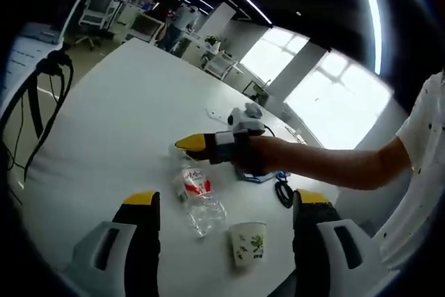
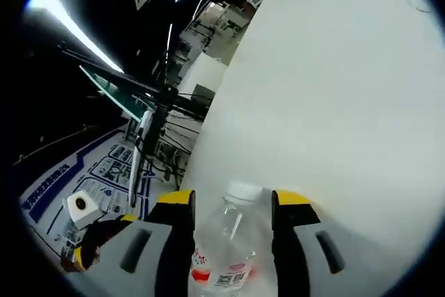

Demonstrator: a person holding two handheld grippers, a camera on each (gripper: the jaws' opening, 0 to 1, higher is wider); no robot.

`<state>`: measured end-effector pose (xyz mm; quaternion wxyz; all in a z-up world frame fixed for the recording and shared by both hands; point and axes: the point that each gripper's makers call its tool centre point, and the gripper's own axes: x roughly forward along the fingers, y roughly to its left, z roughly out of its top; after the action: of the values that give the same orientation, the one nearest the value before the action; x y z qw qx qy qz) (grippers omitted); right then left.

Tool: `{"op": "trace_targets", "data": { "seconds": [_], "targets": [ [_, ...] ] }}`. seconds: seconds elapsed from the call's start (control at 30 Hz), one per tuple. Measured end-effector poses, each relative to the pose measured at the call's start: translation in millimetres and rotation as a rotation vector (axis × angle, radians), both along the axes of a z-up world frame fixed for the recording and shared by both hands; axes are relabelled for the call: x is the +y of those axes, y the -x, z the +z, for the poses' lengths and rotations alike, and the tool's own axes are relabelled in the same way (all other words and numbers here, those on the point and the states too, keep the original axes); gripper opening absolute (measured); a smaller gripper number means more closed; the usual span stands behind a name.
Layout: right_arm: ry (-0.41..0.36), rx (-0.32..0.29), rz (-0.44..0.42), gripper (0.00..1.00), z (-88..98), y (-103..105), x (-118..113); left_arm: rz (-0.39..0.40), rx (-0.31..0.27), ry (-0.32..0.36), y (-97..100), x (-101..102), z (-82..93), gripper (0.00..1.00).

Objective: Arrange the tabletop items into an orderly group along one side of the table until the central work area is clear of visible clutter.

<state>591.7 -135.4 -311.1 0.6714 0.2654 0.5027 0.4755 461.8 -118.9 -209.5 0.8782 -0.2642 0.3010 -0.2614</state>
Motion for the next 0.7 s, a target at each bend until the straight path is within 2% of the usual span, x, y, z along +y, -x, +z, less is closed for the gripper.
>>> {"op": "trace_targets", "data": {
  "seconds": [0.37,0.47,0.53,0.7],
  "targets": [
    [-0.026,0.038,-0.028,0.29,-5.9,1,7,0.006,0.012,0.015,-0.3,2,-6.5,0.79],
    [0.0,0.013,-0.02,0.23,-11.9,-1,5,0.006,0.014,0.015,-0.2,2,-7.2,0.8],
    [-0.013,0.036,-0.035,0.21,-10.0,0,6,0.006,0.012,0.014,-0.3,2,-7.4,0.79],
    [-0.005,0.024,-0.035,0.21,-9.0,1,6,0.009,0.014,0.014,-0.7,2,-7.9,0.79]
  ]
}}
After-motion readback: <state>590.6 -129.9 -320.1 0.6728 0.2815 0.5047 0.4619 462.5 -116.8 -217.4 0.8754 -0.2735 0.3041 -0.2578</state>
